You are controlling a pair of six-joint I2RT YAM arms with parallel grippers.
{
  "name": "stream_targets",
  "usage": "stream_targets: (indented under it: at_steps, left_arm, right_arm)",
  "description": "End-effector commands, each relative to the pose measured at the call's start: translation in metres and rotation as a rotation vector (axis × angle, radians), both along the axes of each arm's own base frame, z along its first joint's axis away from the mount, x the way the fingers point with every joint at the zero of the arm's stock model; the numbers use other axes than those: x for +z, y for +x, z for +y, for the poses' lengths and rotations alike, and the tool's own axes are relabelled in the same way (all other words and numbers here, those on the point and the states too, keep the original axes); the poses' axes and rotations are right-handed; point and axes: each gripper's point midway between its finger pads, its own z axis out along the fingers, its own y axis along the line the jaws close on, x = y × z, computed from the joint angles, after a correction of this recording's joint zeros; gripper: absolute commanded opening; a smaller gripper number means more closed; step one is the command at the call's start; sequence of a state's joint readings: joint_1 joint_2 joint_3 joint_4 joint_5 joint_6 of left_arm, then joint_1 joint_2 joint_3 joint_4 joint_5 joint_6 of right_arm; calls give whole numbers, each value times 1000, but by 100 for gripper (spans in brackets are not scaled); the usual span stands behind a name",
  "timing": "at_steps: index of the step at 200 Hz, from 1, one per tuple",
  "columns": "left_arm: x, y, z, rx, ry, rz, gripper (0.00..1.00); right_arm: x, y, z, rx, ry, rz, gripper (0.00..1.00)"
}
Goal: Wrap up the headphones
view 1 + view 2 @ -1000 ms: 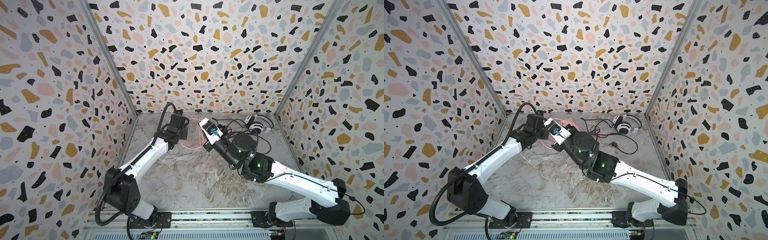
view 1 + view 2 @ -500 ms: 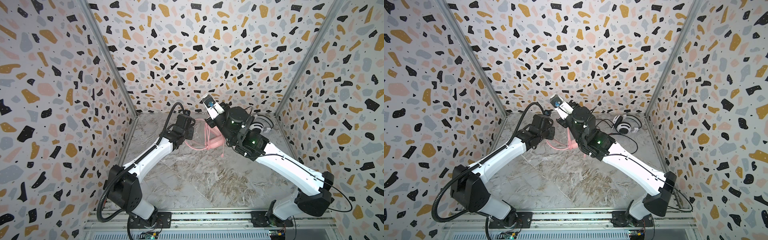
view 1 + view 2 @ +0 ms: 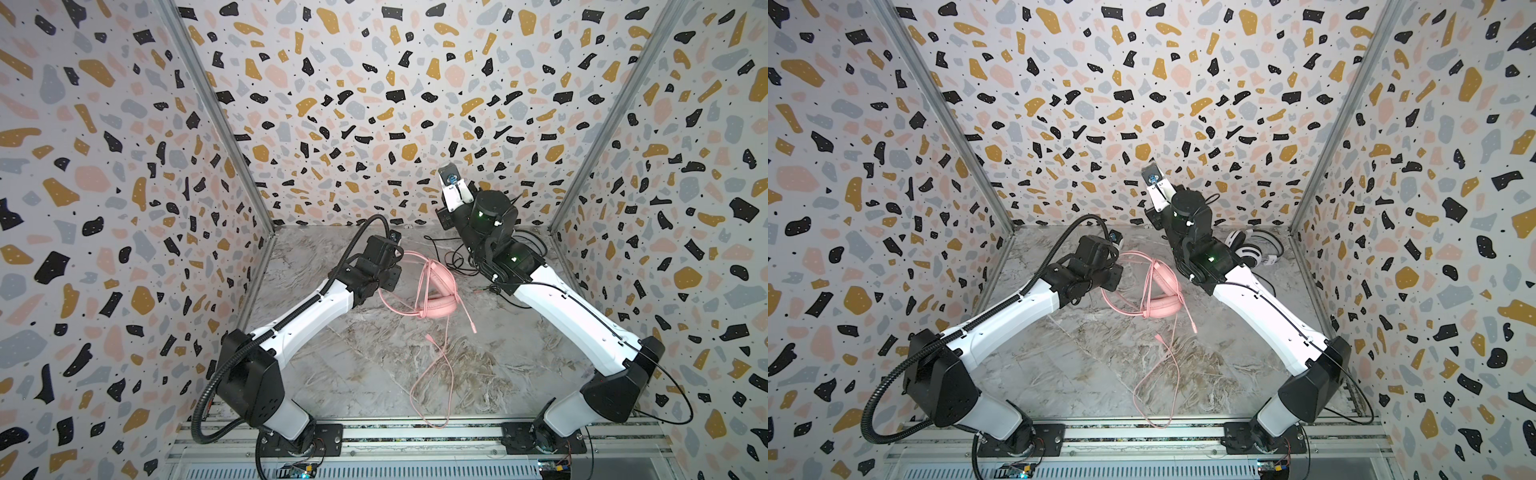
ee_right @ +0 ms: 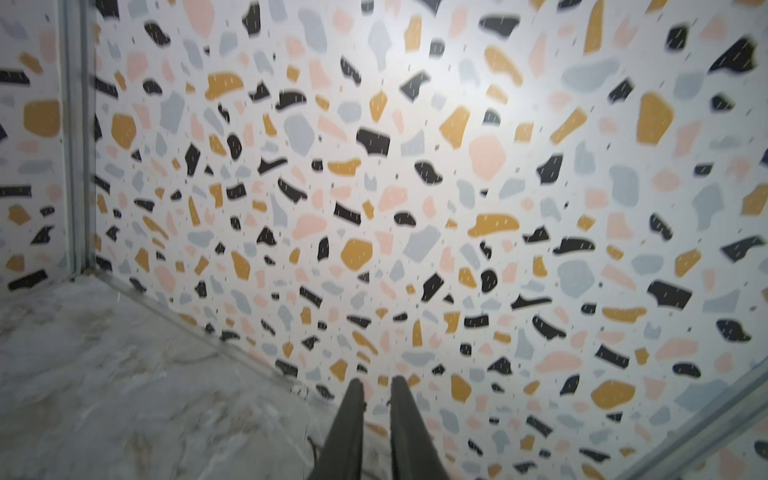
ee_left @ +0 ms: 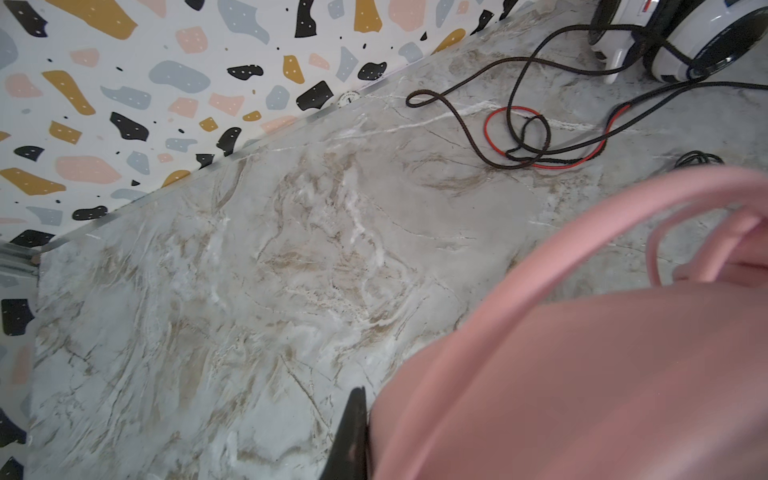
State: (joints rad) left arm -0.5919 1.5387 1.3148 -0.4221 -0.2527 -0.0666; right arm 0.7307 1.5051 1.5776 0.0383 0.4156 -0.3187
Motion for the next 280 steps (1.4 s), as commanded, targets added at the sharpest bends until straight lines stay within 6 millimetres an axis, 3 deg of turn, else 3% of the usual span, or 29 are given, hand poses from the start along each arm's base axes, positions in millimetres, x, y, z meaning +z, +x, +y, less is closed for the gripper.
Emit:
stream_targets:
  at_steps: [1, 61, 82, 109, 138, 174, 197, 280]
  left_arm:
    - [46, 11, 13, 97, -70, -151, 0]
    - [88, 3, 39, 164, -174, -279, 0]
    - [98, 3, 43, 158, -246, -285, 0]
    - [106, 3, 62, 224, -244, -325, 0]
    - [105, 5, 80, 285, -249, -337, 0]
    - [105, 6, 77, 270, -260, -326, 0]
    - [105, 5, 79, 281, -256, -333, 0]
    - [96, 11, 97, 367, -203, -316, 0]
  right_arm:
    - [-26, -24, -19, 39, 137, 83, 16]
    - [-170, -68, -84, 38, 346, 392, 23]
    - [-224, -92, -76, 123, 390, 538, 30]
    - [-294, -122, -58, 205, 383, 744, 39]
    - [-345, -148, -53, 172, 291, 886, 45]
    - [-379, -172, -61, 57, 192, 1040, 49]
    - [-389, -174, -60, 38, 154, 1060, 50]
    - [-376, -138, 18, 312, 106, 854, 59]
